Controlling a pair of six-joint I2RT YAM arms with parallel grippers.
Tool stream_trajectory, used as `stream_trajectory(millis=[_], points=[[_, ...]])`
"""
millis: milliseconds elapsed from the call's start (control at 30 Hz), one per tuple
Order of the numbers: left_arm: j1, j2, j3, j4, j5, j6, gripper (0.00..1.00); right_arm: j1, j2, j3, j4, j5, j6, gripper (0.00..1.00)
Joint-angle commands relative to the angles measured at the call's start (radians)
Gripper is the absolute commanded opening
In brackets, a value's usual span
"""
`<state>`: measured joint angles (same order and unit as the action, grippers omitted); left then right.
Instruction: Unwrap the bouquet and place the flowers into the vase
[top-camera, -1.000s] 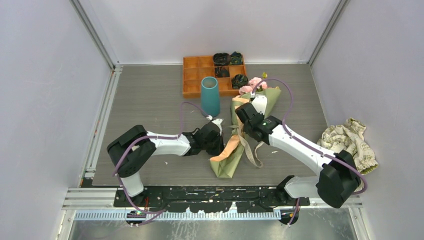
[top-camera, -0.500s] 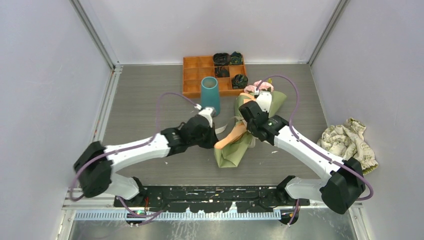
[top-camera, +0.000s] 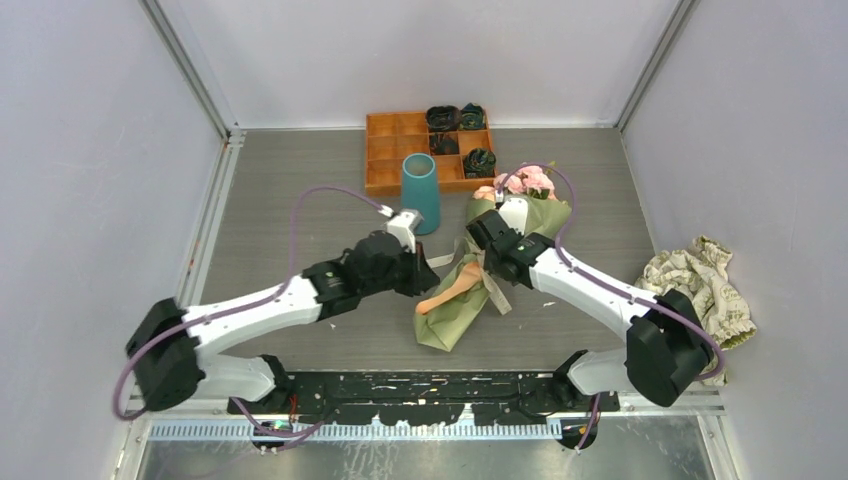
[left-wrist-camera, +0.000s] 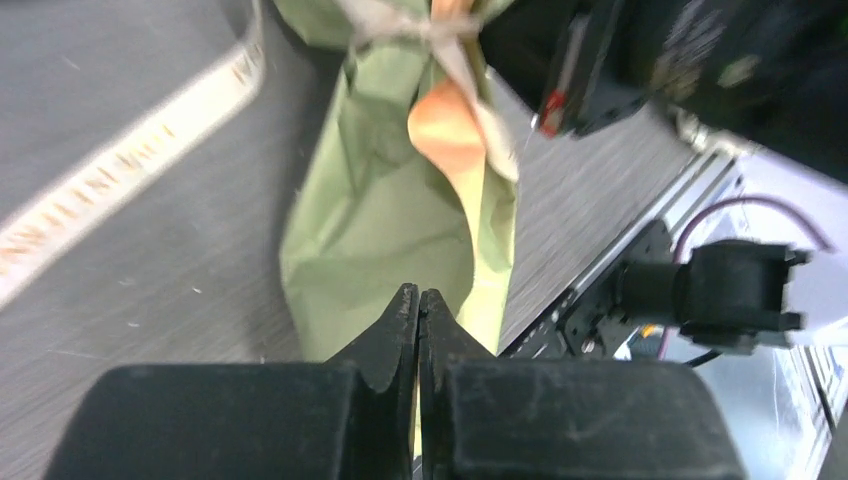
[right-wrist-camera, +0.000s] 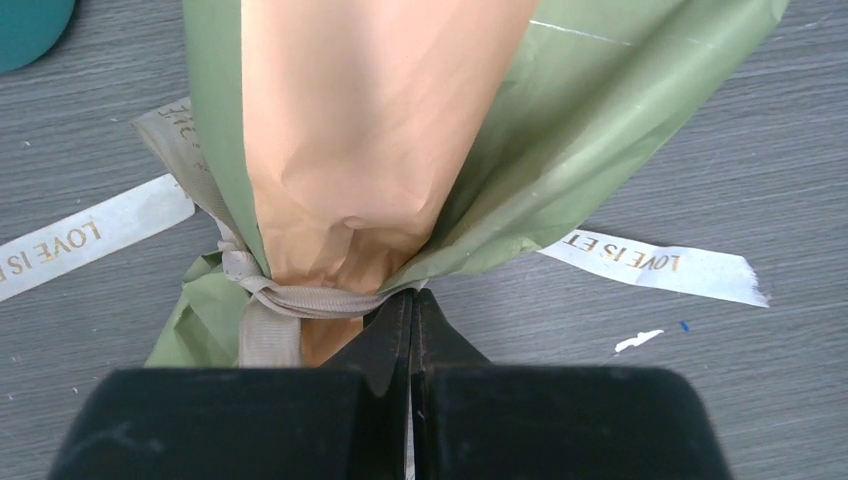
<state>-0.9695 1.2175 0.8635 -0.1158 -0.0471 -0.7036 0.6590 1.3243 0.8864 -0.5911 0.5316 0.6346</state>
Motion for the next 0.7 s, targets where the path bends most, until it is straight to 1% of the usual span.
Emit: stream_trajectory(millis=[0,100,233,467,567,667], points=[[-0.004,0.152,-0.047,0.284,0.211,-0.066,0.00,-0.002,0.022,0.038,0.074,-0.002,0.001,0.01],[-0.005,0.254,-0.025,0.364,0.265,-0.088,0.00,-0.002,0.044,0.044,0.081,-0.013,0.000,0.01],[-0.002,0.371,-0.003,0.432,0.256,-0.110,0.00,-0.001,0.049,0.039,0.095,-0.025,0.008,0.01],[-0.003,0.613,0.054,0.545,0.310,-0.197,0.00,-0.001,0.052,0.071,0.072,-0.016,-0.001,0.01],[-0.003,0.697,0.077,0.543,0.300,-0.212,0.00,-0.002,0.023,0.101,0.045,-0.003,-0.010,0.01],[-0.002,0.727,0.101,0.469,0.247,-0.194,0.00,-0.002,-0.008,0.129,0.009,0.014,-0.024,0.01]])
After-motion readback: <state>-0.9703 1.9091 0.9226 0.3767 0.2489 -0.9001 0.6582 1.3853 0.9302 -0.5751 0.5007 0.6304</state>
